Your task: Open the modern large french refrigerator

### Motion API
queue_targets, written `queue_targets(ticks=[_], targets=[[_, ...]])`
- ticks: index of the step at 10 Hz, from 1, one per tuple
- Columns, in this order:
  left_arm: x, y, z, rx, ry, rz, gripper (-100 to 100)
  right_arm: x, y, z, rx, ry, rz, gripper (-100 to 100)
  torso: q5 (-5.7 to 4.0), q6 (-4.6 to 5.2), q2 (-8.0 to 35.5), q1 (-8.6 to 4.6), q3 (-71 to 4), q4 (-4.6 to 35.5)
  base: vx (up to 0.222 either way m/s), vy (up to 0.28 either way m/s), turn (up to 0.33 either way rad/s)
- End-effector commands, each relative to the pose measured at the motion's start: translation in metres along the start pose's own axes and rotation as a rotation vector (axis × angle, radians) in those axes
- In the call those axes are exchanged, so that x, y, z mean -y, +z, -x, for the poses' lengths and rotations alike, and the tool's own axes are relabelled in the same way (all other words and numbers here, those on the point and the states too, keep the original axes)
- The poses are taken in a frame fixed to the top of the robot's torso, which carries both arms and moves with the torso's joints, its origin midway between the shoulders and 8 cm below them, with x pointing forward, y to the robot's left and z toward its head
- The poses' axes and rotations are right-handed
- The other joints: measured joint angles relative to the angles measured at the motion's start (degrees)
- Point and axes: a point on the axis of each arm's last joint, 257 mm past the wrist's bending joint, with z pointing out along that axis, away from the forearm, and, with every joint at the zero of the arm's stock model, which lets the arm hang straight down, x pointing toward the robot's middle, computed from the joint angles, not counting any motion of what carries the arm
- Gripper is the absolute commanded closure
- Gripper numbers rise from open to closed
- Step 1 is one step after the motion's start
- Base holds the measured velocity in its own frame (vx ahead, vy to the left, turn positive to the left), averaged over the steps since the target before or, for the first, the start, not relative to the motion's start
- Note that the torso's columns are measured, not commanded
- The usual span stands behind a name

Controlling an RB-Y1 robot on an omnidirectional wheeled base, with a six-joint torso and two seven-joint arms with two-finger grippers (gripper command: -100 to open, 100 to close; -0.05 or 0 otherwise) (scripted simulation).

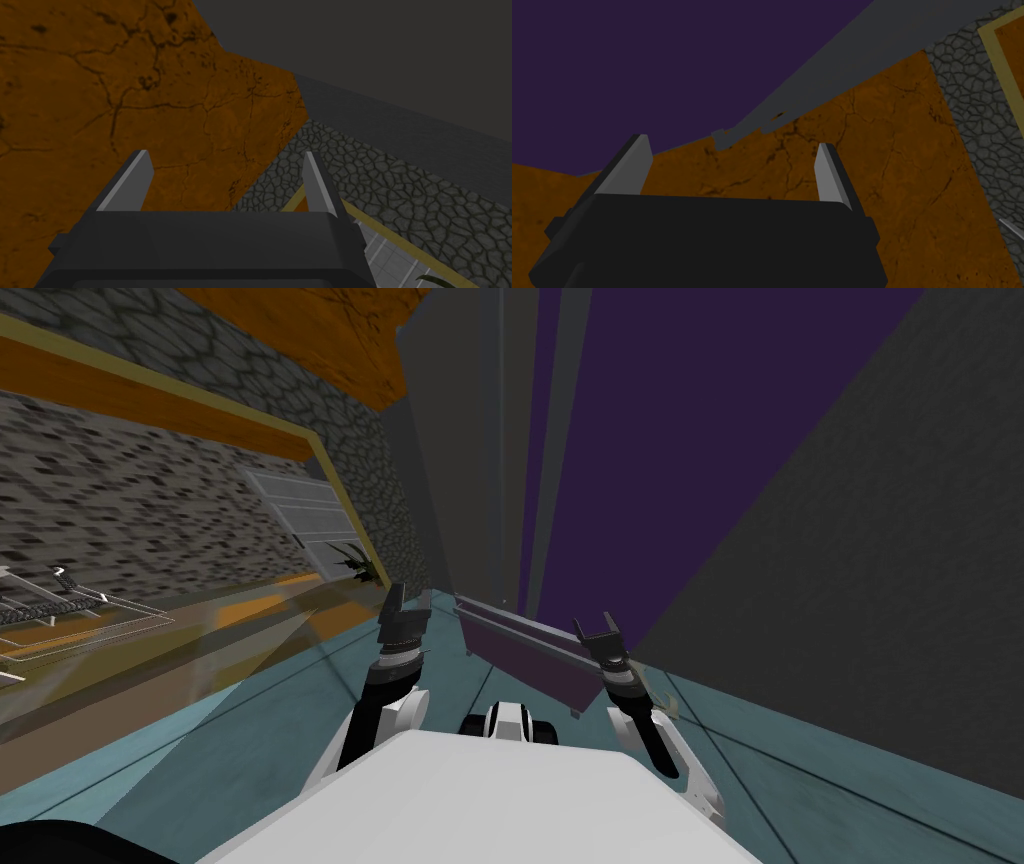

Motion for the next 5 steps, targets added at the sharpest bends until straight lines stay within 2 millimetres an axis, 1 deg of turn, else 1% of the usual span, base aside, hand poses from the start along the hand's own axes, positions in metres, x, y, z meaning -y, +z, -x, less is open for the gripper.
queue_targets(ticks=[1,2,3,4,5], targets=[[0.0,0.0,0.0,0.0,0.0,0.0,0,-0.002,-0.004,-0.003,-0.005,-0.063,0.007,-100,0.0,0.0,0.08,-0.05,0.04,0.02,0.03,0.026,0.004],[0.0,0.0,0.0,0.0,0.0,0.0,0,-0.003,-0.011,-0.012,-0.02,-0.111,0.019,-100,-0.03,0.0,0.22,-0.12,0.13,0.06,0.057,0.045,-0.039],[0.0,0.0,0.0,0.0,0.0,0.0,0,-0.003,-0.011,-0.012,-0.02,-0.132,0.02,-100,-0.02,0.01,0.13,-0.04,0.09,0.04,0.052,0.051,-0.025],[0.0,0.0,0.0,0.0,0.0,0.0,0,-0.005,-0.019,-0.021,-0.036,-0.171,0.033,-100,0.01,-0.01,0.1,0.0,0.05,0.03,0.069,0.063,-0.048],[0.0,0.0,0.0,0.0,0.0,0.0,0,-0.005,-0.019,-0.021,-0.036,-0.197,0.033,-100,0.01,0.0,0.01,0.04,0.01,0.0,0.063,0.065,-0.019]])
